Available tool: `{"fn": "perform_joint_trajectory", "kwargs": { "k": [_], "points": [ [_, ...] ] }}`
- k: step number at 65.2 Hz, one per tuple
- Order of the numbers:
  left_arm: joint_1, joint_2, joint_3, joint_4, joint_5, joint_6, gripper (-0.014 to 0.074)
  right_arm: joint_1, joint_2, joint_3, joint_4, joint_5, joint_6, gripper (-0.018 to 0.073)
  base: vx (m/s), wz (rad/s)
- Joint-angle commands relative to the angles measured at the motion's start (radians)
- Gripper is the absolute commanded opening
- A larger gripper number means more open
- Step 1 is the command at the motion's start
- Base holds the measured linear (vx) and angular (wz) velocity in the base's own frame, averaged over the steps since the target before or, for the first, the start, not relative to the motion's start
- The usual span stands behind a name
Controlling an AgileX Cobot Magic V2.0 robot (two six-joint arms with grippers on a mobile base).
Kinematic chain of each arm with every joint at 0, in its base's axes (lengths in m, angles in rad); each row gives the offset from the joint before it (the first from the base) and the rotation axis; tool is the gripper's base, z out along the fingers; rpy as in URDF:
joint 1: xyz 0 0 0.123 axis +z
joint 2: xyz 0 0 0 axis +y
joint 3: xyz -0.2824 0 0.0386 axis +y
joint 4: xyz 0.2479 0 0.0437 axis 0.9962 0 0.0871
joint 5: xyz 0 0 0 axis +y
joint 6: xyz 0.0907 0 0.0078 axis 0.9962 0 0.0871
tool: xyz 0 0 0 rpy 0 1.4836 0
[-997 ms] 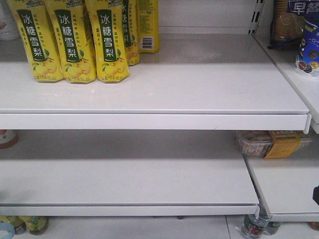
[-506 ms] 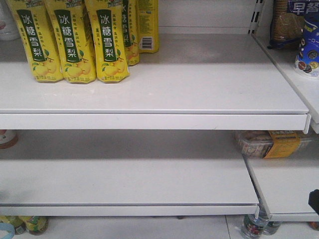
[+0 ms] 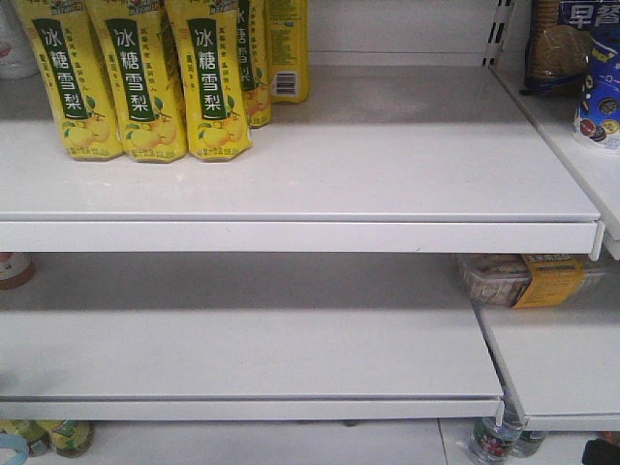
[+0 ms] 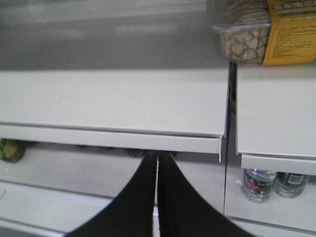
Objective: Place coke in basket with both arms
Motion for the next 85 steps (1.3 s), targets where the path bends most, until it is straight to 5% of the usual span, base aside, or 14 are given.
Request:
{"fn": "perform_joint_trajectory", "kwargs": {
  "k": [1,16,25,40,65,85],
  "points": [
    [-0.002,-0.021,0.002,0.048,-0.155,0.042,-0.0006,-0.116,-0.044,0.017,0.092,-0.172,-0.12,-0.0005,0.0,0.0],
    [-0.002,-0.021,0.002,0.048,-0.155,0.042,-0.0006,-0.302,-0.198,0.177,0.357,-0.453,-0.415,-0.0005,0.0,0.0],
    [-0.002,-0.022,0.001,0.042,-0.154,0.042,-0.0006,-0.339,-0.194,0.176,0.292,-0.596,-0.483,-0.0005,0.0,0.0],
    [-0.002,-0.022,-0.003,0.042,-0.152,0.042,-0.0006,-0.336,-0.194,0.176,0.235,-0.784,-0.484,-0.0005,0.0,0.0],
    [-0.002,-0.022,-0.003,0.042,-0.152,0.042,-0.0006,-0.339,-0.194,0.176,0.259,-0.768,-0.459,-0.0005,0.0,0.0],
    [-0.002,-0.022,-0.003,0.042,-0.152,0.042,-0.0006,-0.426,-0.193,0.176,0.241,-0.714,-0.316,-0.0005,0.0,0.0]
  ]
}}
